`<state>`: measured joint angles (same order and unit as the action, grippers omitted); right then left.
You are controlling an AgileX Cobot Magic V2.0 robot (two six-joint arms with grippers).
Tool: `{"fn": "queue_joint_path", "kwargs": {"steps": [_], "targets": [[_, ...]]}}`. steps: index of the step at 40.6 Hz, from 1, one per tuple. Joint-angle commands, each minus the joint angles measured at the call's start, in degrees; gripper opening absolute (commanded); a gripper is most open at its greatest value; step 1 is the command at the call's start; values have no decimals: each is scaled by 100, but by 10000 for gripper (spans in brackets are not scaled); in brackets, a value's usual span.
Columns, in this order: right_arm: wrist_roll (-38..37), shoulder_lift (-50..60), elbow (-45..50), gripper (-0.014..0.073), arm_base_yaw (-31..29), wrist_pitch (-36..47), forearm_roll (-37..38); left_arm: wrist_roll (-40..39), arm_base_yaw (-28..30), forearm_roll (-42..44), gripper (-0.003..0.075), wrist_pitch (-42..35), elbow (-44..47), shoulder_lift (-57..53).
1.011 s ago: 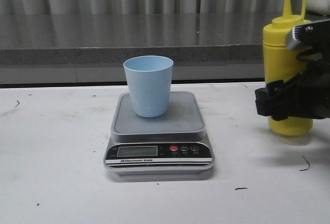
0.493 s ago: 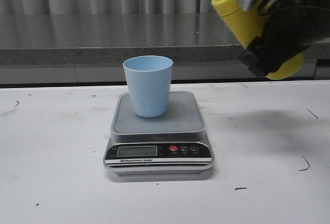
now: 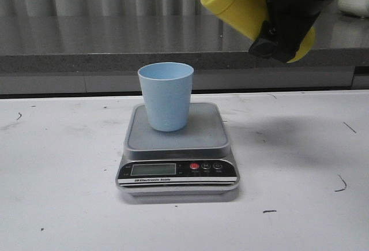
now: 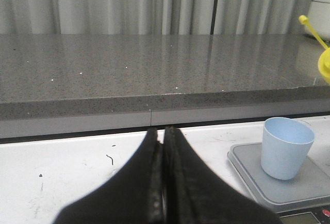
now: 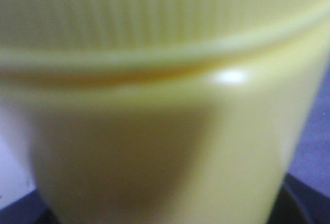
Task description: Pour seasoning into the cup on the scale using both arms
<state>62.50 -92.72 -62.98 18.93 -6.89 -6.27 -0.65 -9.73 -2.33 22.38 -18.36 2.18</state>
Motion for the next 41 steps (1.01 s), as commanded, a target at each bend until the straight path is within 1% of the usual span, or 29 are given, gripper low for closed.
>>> {"fn": "queue_joint_path", "kwargs": {"steps": [1, 8, 12, 19, 27, 37, 41], "targets": [[227, 198, -416, 164, 10, 204, 224, -58, 16, -62, -20, -469, -139, 67], [221, -66, -758, 164, 10, -245, 835, -58, 16, -62, -20, -469, -139, 67], [209, -211, -937, 164, 10, -430, 1010, -58, 16, -62, -20, -469, -139, 67], [209, -219, -1082, 164, 16, -518, 1054, -58, 16, -62, -20, -469, -139, 67], [209, -219, -1204, 164, 16, -616, 1292, -58, 16, -62, -20, -469, -139, 67], [200, -219, -1210, 164, 16, -635, 1358, -58, 16, -62, -20, -469, -139, 67], [-75, -219, -1210, 164, 16, -635, 1323, -58, 16, -62, -20, -469, -139, 67]]}}
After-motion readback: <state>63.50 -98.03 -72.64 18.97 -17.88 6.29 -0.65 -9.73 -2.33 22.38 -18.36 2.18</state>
